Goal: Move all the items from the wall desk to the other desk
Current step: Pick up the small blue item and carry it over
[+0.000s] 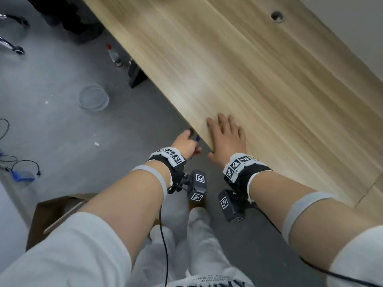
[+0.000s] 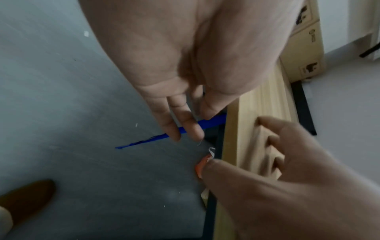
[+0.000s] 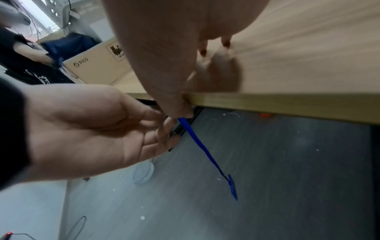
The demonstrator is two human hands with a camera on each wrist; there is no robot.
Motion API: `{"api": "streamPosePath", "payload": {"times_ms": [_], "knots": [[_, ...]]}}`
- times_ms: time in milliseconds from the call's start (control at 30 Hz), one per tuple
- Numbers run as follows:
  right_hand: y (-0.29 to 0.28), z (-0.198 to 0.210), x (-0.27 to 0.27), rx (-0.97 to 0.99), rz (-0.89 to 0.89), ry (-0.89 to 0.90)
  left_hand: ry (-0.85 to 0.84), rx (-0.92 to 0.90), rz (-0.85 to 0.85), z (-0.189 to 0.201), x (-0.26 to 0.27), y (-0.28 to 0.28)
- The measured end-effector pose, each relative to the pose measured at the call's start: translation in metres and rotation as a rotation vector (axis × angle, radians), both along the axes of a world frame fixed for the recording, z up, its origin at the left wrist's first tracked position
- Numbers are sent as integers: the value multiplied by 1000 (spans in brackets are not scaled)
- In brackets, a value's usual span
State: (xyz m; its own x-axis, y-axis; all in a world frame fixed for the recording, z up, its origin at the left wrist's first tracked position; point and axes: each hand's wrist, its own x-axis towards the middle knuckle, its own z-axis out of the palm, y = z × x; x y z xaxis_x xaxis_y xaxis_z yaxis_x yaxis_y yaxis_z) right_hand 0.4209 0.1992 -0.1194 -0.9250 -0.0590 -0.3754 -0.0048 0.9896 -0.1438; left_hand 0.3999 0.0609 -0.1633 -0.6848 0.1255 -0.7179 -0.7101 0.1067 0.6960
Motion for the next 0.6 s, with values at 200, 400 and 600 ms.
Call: {"api": "streamPosePath", "payload": {"times_ms": [200, 400, 600], "knots": [[-16, -4, -3, 132, -26, 83, 158, -51, -118, -22, -8, -9], [-33, 2, -5, 193, -56, 40, 390, -245, -328, -2, -9, -30], [-41, -2, -2, 223, -84, 30, 306, -286, -348, -9, -4, -66]]}}
